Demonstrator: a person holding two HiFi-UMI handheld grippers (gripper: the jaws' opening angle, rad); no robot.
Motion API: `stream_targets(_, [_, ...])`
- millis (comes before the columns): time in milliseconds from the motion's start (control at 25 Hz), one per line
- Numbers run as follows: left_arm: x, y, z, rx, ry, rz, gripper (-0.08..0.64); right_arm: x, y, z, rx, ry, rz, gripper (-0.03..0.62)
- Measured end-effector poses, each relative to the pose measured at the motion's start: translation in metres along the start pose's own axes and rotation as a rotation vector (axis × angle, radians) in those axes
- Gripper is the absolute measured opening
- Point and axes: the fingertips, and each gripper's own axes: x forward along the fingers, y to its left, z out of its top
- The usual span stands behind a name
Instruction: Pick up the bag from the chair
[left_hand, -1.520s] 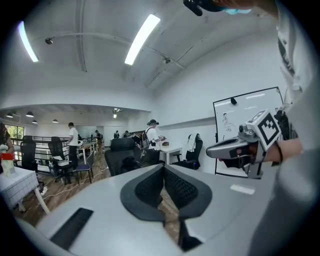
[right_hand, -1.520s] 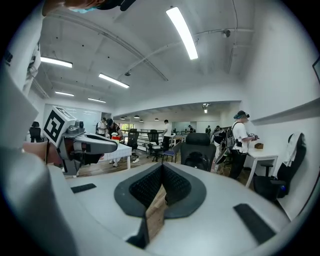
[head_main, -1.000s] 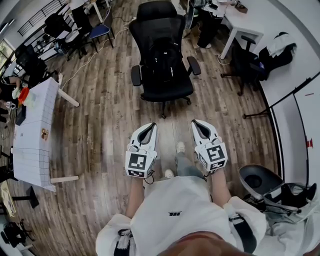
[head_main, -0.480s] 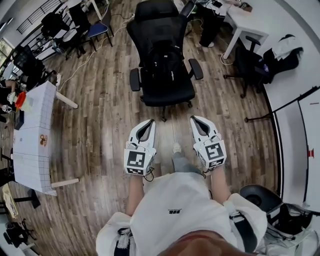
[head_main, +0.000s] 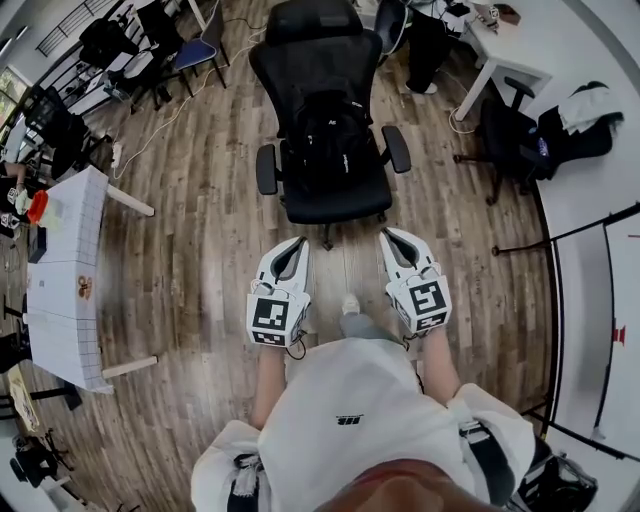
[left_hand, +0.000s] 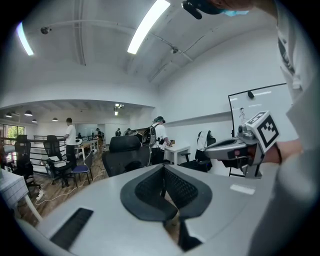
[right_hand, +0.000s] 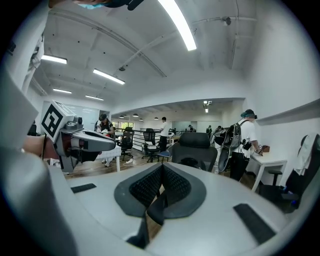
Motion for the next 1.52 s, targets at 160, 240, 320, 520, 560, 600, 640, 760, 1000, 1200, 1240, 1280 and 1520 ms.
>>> stream_targets(160, [0.029,0.013,0.006,-0.005,-0.002,0.011,0.012,0.025,-0.021,0.005,0.003,-0.004,0.025,-0.006])
stream_targets(240, [0.043,0.019,0.008,-0.005,-0.003,0.016,0.012,0.037,-0.03,0.006,0.001,-0.004,0.035,-0.005])
stream_targets(320, [0.056,0.025,0.011,-0.003,-0.003,0.021,0.012,0.049,-0.039,0.008,0.003,-0.006,0.041,-0.005])
stream_targets(520, [0.089,0.034,0.018,-0.001,-0.007,0.035,0.012,0.073,-0.061,0.012,0.01,-0.017,0.058,-0.005])
stream_targets(560, [0.095,0.035,0.019,0.001,-0.008,0.038,0.012,0.077,-0.065,0.013,0.01,-0.019,0.061,-0.005])
stream_targets(600, [0.1,0.037,0.021,0.004,-0.009,0.04,0.012,0.081,-0.069,0.014,0.009,-0.021,0.065,-0.006])
stream_targets(640, [0.105,0.038,0.022,0.006,-0.01,0.043,0.012,0.085,-0.072,0.014,0.01,-0.021,0.067,-0.006])
stream_targets(760, [0.116,0.044,0.024,0.013,-0.009,0.053,0.012,0.098,-0.08,0.015,0.014,-0.021,0.078,-0.005])
stream_targets(1000, [0.132,0.056,0.026,0.018,-0.004,0.069,0.012,0.117,-0.088,0.016,0.014,-0.021,0.092,-0.005])
stream_targets(1200, [0.143,0.067,0.024,0.023,-0.002,0.072,0.012,0.13,-0.096,0.014,0.017,-0.019,0.083,-0.005])
stream_targets(1240, [0.146,0.07,0.023,0.025,-0.002,0.072,0.012,0.134,-0.097,0.013,0.017,-0.019,0.082,-0.005])
stream_targets(1280, [0.149,0.073,0.022,0.025,-0.002,0.071,0.012,0.138,-0.098,0.012,0.016,-0.017,0.08,-0.005])
stream_targets(1520, [0.17,0.099,0.021,0.016,-0.006,0.054,0.012,0.169,-0.105,0.014,0.015,-0.007,0.064,-0.005])
